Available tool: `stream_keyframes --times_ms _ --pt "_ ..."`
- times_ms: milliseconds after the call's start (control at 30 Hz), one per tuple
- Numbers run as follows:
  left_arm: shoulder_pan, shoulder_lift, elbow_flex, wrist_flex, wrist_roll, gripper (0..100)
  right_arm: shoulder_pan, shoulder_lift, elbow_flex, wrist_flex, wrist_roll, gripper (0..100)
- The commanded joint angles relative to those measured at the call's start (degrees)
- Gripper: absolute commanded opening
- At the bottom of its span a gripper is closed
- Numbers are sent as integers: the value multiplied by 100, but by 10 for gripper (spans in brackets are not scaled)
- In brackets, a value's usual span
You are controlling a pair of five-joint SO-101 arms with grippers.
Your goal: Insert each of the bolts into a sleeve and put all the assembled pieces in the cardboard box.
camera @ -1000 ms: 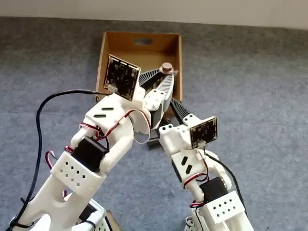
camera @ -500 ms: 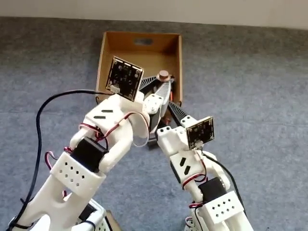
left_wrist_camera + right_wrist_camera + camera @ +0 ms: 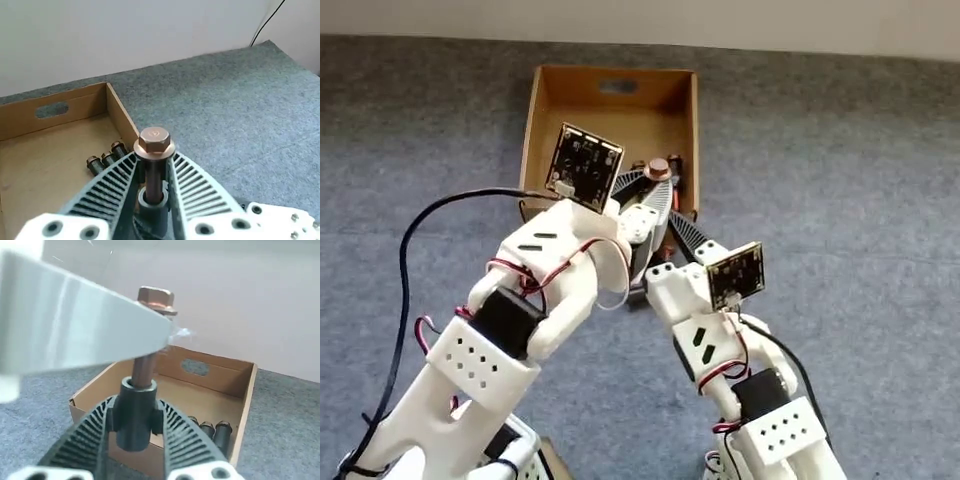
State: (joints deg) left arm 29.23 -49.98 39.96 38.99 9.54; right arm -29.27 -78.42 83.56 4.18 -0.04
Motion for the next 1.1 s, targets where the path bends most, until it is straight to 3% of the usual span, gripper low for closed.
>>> stream_keyframes --times_ms 0,167,333,633,800,1067 --pt "13 -488 -13 343 -26 8 92 -110 -119 -110 -35 6" --pt "13 -769 110 360 -70 8 92 -119 -127 -110 -35 6" --pt "22 -760 426 352 -730 8 92 -119 -127 -110 -35 6" --pt "22 -760 444 369 -721 17 92 -119 -127 -110 -35 6" --pt "-154 -804 479 387 -712 123 92 -119 -127 -110 -35 6" --pt "-295 -919 453 396 -712 132 92 -119 -127 -110 -35 6"
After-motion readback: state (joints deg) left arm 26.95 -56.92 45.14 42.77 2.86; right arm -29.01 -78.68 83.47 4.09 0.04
